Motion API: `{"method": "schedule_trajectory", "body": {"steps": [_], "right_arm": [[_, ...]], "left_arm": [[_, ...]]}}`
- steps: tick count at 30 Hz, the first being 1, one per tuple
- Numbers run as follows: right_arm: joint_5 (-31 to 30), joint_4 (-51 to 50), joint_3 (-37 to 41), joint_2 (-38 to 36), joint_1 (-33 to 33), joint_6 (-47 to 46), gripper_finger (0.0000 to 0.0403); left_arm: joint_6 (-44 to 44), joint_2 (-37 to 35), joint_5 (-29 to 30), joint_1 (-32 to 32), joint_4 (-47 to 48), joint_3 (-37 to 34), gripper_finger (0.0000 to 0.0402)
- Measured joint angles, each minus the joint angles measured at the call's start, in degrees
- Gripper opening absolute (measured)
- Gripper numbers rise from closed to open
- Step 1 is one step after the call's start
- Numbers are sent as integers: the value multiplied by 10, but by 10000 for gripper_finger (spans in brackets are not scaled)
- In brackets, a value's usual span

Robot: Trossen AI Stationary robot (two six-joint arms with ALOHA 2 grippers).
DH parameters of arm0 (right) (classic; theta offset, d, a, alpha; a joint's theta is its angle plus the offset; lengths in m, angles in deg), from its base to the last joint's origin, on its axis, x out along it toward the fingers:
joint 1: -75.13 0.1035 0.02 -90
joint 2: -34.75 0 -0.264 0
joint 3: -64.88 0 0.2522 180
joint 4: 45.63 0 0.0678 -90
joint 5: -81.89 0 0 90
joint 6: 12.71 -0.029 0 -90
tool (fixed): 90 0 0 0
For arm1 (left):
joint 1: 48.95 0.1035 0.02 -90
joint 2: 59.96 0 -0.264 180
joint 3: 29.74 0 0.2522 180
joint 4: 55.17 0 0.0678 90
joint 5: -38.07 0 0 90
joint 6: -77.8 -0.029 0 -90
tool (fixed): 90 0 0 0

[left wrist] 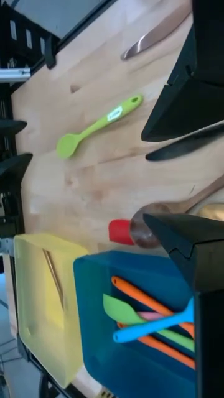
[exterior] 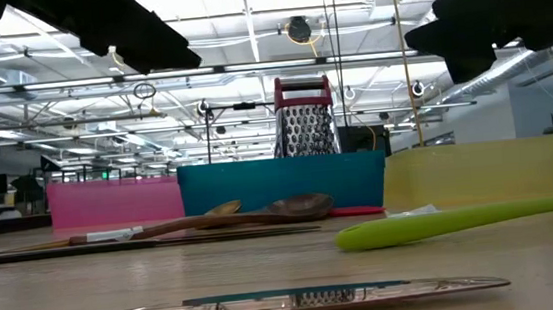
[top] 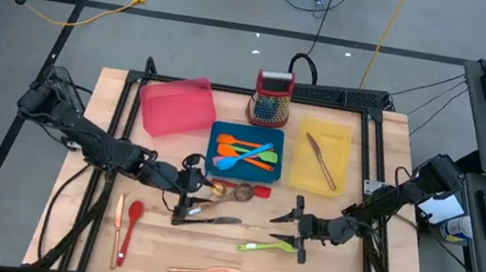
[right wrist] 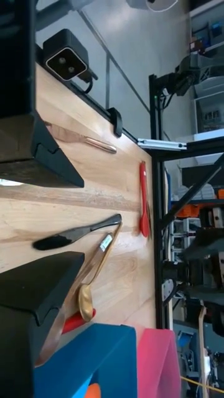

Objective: Pick & Place Kitchen Items
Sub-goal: Put the black table knife into the yellow bin

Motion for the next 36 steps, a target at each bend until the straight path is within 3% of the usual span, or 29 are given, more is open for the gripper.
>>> {"method": "schedule_trajectory", "body": {"steps": [8, 16, 27, 36], "right_arm": [[1, 9, -24, 0, 0, 7, 171], [1, -77, -70, 3, 0, 27, 171], [4, -63, -70, 3, 0, 60, 171], [78, -57, -70, 3, 0, 96, 171]], "left_arm": [[2, 9, 2, -19, -22, 0, 202], [-12, 45, 4, -30, -50, 0, 202], [-8, 64, 2, -48, -67, 0, 202], [-6, 63, 2, -68, -71, 0, 202]]}}
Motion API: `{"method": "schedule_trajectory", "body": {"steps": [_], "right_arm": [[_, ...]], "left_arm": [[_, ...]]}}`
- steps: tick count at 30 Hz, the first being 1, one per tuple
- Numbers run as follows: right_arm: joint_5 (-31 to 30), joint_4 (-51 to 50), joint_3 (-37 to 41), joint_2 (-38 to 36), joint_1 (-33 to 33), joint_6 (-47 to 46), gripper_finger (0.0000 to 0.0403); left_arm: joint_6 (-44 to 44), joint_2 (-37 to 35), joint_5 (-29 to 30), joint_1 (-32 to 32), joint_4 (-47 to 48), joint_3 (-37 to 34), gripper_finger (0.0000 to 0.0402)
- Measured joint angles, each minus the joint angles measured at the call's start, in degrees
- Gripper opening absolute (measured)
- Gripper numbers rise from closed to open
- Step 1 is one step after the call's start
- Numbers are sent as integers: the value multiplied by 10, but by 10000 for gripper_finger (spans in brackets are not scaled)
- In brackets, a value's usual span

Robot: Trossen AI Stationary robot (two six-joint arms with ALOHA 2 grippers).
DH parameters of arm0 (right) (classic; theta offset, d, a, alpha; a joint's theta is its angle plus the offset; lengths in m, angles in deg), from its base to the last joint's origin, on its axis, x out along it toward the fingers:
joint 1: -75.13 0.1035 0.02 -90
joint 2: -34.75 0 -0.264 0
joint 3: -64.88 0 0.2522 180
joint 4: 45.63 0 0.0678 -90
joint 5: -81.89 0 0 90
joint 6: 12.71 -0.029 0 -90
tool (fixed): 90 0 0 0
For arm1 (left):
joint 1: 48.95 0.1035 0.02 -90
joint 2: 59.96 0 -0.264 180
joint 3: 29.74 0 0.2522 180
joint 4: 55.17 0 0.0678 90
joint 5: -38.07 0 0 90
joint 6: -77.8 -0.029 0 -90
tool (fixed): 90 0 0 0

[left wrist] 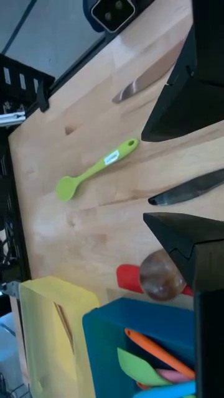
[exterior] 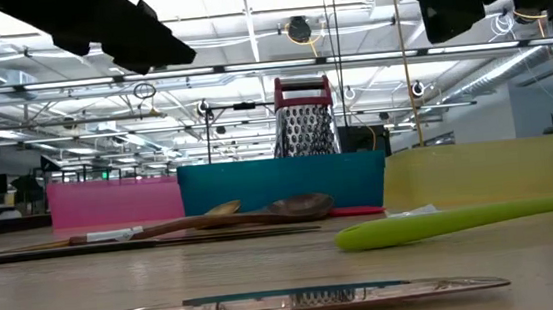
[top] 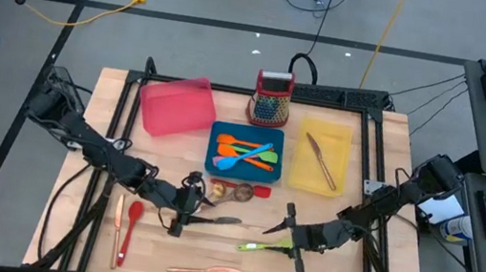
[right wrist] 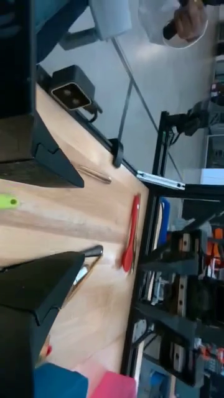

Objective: Pick & Place Kitchen Items
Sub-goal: Put the black table knife into the yellow bin

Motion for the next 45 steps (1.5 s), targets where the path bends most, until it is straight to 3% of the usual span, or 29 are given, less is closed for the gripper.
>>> {"method": "schedule_trajectory", "body": {"steps": [7, 19, 26, 45], "right_arm": [[-18, 31, 0, 0, -7, 12, 172], [-20, 18, 0, 0, -10, 19, 229], [-65, 4, 1, 0, -17, 9, 226], [-63, 3, 1, 0, -45, -7, 222]], "left_arm": [[23, 0, 0, -15, 0, 0, 202], [51, 0, 50, -59, -6, 0, 202], [56, 0, 60, -71, -6, 0, 202], [50, 0, 80, -71, -6, 0, 202]]}}
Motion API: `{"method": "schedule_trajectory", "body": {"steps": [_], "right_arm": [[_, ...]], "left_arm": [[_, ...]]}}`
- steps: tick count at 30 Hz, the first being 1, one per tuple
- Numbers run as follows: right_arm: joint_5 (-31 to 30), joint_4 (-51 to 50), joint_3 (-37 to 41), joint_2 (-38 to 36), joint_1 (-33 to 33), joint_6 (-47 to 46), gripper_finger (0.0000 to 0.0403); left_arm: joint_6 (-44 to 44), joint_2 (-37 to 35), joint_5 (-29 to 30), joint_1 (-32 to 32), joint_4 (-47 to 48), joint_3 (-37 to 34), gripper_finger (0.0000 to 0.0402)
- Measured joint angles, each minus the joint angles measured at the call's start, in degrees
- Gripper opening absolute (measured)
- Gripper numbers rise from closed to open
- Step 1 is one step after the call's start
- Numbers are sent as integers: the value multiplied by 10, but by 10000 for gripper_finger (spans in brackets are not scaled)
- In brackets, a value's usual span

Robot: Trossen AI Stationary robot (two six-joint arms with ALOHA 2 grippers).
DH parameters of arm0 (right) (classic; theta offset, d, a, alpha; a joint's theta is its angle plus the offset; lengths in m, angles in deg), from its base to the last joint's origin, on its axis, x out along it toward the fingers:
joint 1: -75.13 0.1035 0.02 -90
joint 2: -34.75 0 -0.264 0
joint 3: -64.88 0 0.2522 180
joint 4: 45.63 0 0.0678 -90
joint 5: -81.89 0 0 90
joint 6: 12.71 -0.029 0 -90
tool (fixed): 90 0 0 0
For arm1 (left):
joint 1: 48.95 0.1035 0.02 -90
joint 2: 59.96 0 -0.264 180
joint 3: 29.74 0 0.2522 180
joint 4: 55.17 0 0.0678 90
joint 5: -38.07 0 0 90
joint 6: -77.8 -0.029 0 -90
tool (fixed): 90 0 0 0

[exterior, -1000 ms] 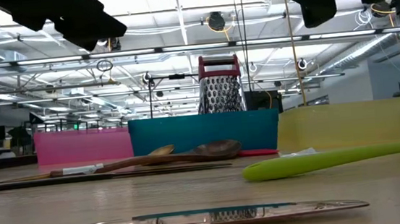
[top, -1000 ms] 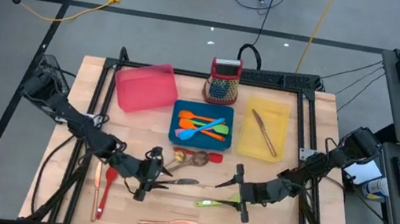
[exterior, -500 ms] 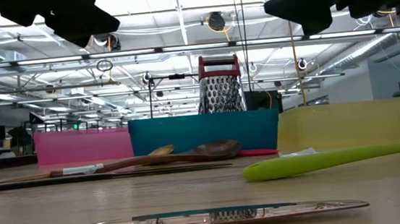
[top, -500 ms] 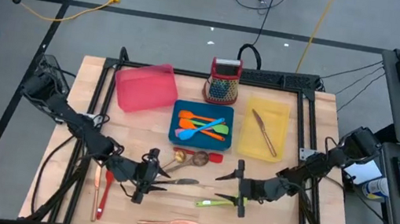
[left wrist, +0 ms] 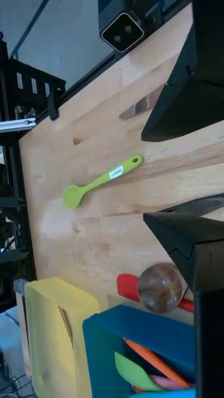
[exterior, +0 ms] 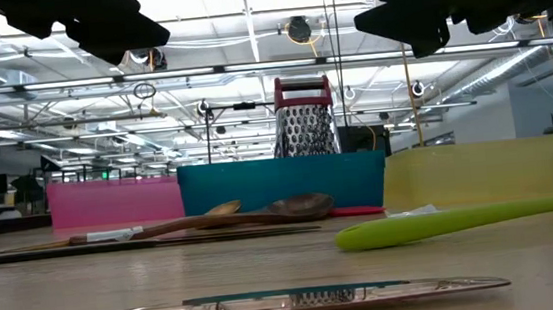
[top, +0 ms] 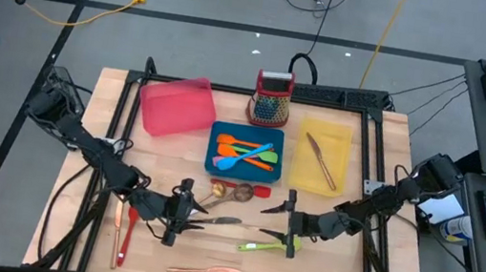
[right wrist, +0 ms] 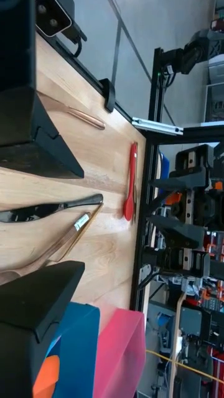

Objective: Pick & Place Kitchen Items
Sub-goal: Put the black table knife into the yellow bin

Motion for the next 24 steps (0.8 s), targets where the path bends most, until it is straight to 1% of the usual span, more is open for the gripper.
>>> {"method": "schedule_trajectory", "body": {"steps": [10, 18, 24], "right_arm": [[0, 0, 0, 0, 0, 0, 222], [0, 0, 0, 0, 0, 0, 222], [-2, 0, 0, 0, 0, 0, 222]], "left_arm": [[-1, 0, 1, 15, 0, 0, 202], [-29, 0, -1, 40, 0, 0, 202], [-30, 0, -22, 56, 0, 0, 202]]}}
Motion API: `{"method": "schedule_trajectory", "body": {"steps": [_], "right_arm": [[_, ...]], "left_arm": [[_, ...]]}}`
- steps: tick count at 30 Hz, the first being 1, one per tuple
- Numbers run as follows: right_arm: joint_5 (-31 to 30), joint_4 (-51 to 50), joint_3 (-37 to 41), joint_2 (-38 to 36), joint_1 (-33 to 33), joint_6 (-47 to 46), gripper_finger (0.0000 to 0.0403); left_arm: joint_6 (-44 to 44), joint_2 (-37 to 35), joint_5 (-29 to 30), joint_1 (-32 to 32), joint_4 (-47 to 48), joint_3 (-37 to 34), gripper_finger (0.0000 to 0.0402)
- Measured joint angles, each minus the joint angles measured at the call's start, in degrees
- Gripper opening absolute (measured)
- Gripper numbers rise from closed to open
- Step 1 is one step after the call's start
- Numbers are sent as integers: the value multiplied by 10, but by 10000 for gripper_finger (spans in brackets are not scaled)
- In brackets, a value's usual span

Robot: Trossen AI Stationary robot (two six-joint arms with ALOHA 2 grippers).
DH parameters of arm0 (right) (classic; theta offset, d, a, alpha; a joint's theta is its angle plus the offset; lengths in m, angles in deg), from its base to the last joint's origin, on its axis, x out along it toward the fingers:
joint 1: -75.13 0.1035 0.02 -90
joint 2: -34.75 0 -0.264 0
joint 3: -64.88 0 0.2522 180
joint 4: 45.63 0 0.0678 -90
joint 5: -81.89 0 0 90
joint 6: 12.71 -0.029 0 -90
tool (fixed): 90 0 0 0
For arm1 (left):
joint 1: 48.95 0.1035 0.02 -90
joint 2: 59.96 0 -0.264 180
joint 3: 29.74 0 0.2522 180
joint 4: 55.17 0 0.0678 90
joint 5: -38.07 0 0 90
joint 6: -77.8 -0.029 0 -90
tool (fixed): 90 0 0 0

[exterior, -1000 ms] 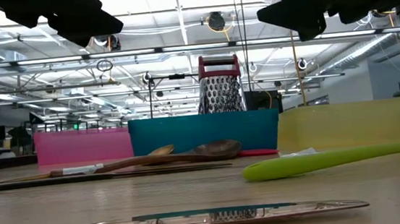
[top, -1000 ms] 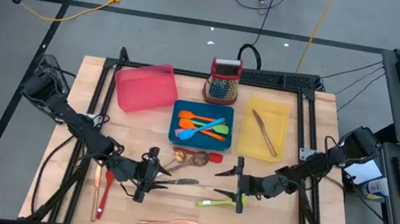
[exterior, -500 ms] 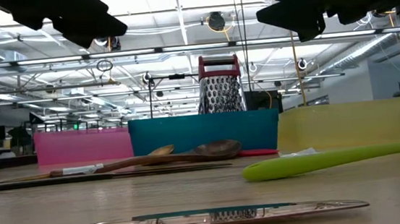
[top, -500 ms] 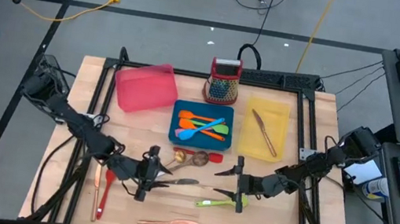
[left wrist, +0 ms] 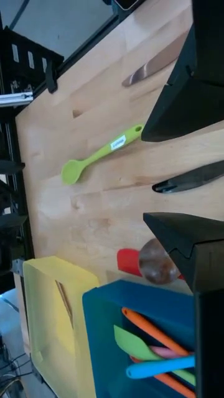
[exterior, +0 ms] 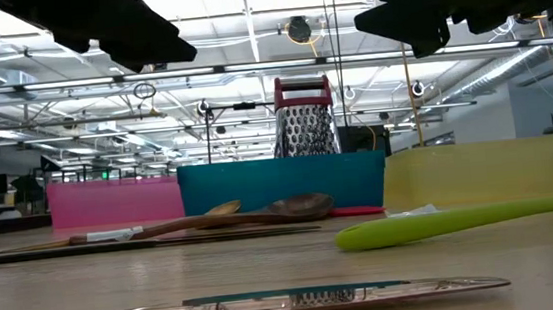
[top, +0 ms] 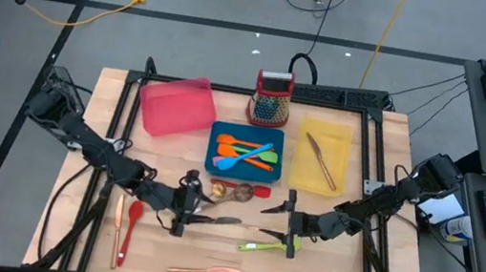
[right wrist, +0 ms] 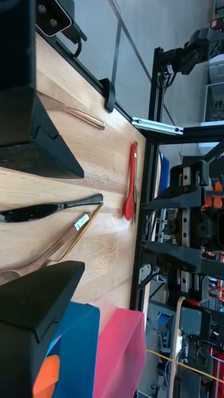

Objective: Pick & Place Kitchen Items
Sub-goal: Put the black table knife into the yellow bin

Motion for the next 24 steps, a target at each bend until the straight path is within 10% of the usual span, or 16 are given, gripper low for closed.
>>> {"method": "schedule_trajectory", "body": {"steps": [24], "right_arm": [[0, 0, 0, 0, 0, 1, 222]], "left_arm": [[0, 71, -34, 3, -55, 0, 202]]}}
